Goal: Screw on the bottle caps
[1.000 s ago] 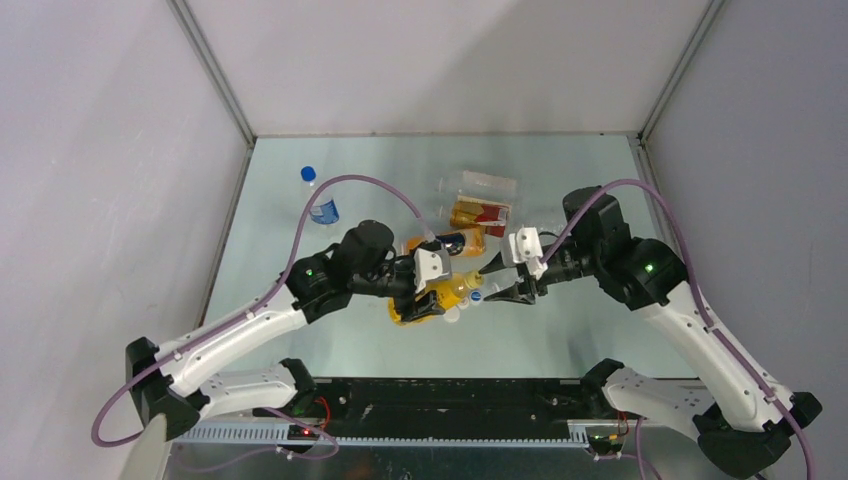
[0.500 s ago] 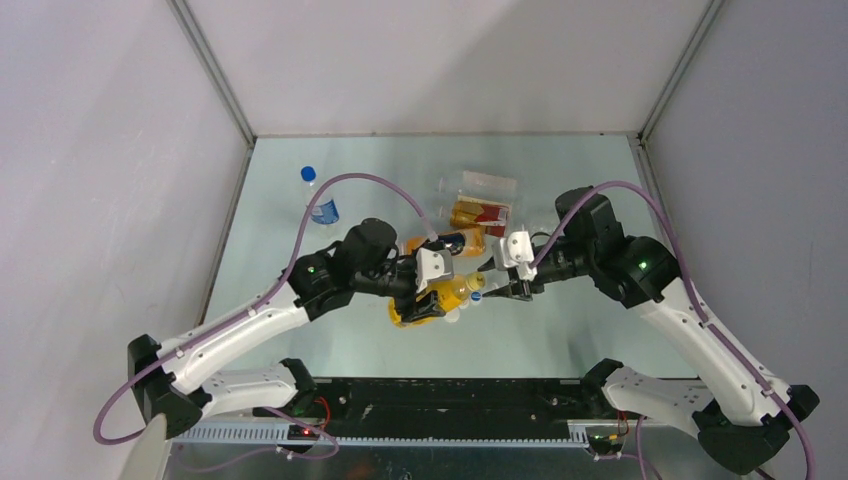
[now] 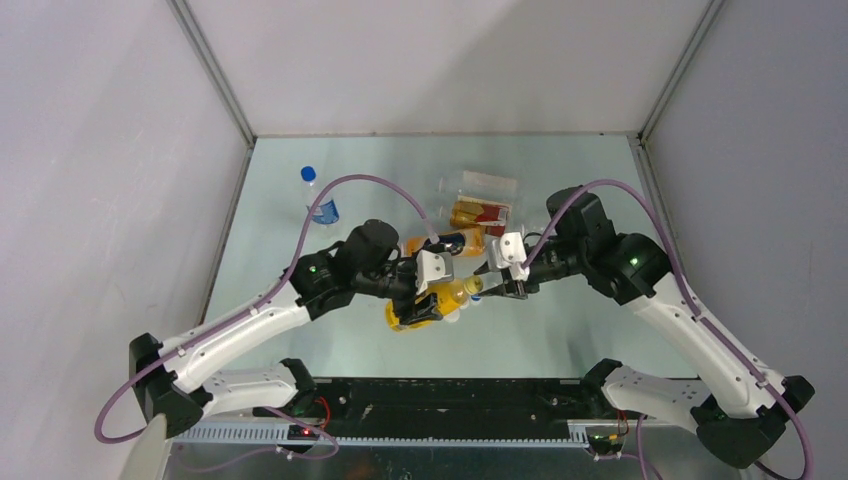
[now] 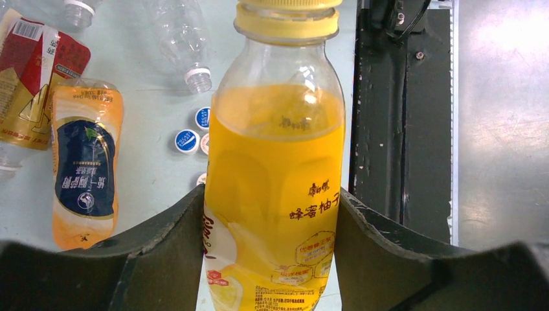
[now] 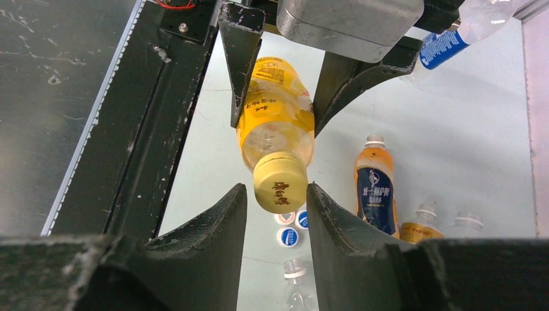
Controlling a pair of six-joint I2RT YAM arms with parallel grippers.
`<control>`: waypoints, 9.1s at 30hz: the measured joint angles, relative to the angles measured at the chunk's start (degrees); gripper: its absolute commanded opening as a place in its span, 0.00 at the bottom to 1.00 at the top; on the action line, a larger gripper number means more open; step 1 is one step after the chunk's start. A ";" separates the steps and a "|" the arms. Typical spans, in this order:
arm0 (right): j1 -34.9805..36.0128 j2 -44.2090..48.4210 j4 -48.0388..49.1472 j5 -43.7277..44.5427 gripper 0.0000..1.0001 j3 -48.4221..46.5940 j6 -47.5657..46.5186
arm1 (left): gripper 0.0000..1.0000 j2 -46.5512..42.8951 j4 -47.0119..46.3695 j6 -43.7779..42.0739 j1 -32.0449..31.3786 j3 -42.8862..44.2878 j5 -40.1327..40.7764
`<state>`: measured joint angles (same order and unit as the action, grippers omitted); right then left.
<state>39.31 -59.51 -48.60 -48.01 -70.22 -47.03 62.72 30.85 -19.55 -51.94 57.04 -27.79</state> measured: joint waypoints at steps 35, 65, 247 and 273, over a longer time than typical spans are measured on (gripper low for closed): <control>-4.76 -6.25 10.16 20.06 0.17 0.00 83.38 | 0.00 -2.69 -14.91 -9.44 -16.09 -6.49 50.93; 0.66 7.54 4.90 6.84 0.62 0.17 6.82 | 0.00 -4.13 -2.75 -3.80 -5.25 -1.20 14.25; 4.81 2.03 0.00 9.22 0.01 0.26 5.22 | 0.00 -1.97 -6.71 -4.90 -6.36 -3.08 10.84; 0.22 -3.54 13.29 23.02 0.87 0.28 66.49 | 0.00 -4.02 -19.85 -10.80 -13.29 -10.14 45.92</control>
<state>39.53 -63.05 -35.31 -24.99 -69.93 19.46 58.70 11.00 -30.35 -65.23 46.89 18.13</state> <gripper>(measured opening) 0.398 0.634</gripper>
